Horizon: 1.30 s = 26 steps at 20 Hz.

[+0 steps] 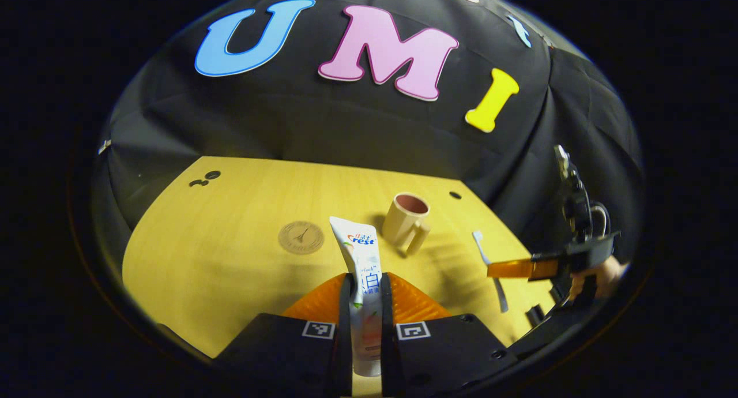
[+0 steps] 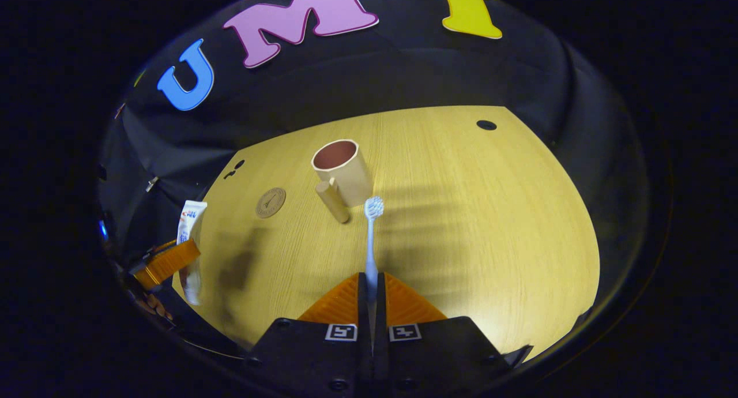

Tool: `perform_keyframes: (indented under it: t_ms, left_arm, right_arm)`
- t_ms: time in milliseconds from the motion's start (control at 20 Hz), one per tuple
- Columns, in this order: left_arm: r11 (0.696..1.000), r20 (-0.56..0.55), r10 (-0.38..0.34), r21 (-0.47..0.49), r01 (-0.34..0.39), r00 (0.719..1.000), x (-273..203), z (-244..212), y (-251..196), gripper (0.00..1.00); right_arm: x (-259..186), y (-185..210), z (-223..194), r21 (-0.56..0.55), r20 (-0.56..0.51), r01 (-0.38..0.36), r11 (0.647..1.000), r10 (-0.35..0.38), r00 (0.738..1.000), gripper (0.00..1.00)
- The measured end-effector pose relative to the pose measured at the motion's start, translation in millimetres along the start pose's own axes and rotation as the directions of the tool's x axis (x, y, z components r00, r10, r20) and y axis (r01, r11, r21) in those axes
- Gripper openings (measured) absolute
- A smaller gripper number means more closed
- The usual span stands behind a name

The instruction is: Put the toothbrush and toothpaste on the desktop into the cup, then pick up the cup and place it on the coaster on the desktop.

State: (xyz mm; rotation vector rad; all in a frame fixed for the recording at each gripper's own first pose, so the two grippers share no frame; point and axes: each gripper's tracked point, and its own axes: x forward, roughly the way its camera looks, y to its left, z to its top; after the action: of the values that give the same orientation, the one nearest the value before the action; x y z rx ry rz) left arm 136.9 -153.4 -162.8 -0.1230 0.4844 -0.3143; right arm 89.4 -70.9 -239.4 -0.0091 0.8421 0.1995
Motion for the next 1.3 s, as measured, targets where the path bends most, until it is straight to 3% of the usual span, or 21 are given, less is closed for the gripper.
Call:
perform_keyframes:
  t_ms: [250, 300, 350, 600, 1000, 1300]
  left_arm:
    - [0.997, 0.120, -0.055, 0.062, 0.048, 0.991, 51, 69, -44, 0.24]
    - [0.995, 0.140, -0.067, 0.080, 0.056, 0.988, 63, 81, -52, 0.29]
    - [0.993, 0.158, -0.078, 0.095, 0.063, 0.984, 75, 93, -58, 0.24]
    - [0.988, 0.246, -0.120, 0.128, 0.091, 0.962, 116, 133, -76, 0.24]
    - [0.983, 0.329, -0.150, 0.148, 0.106, 0.932, 191, 139, -84, 0.24]
    - [0.977, 0.311, -0.159, 0.183, 0.105, 0.937, 221, 107, -73, 0.26]
  right_arm:
    - [-8, -15, 19, 0.039, 0.019, -0.037, 0.999, 0.036, 0.999, 0.05]
    - [-7, -17, 23, 0.054, 0.025, -0.044, 0.998, 0.043, 0.999, 0.05]
    - [-6, -20, 26, 0.071, 0.028, -0.051, 0.996, 0.050, 0.998, 0.05]
    - [10, -44, 32, 0.089, 0.017, -0.048, 0.995, 0.046, 0.999, 0.05]
    - [36, -68, 32, 0.105, 0.012, -0.028, 0.994, 0.027, 1.000, 0.05]
    - [41, -89, 12, 0.125, -0.001, -0.002, 0.992, 0.002, 1.000, 0.05]
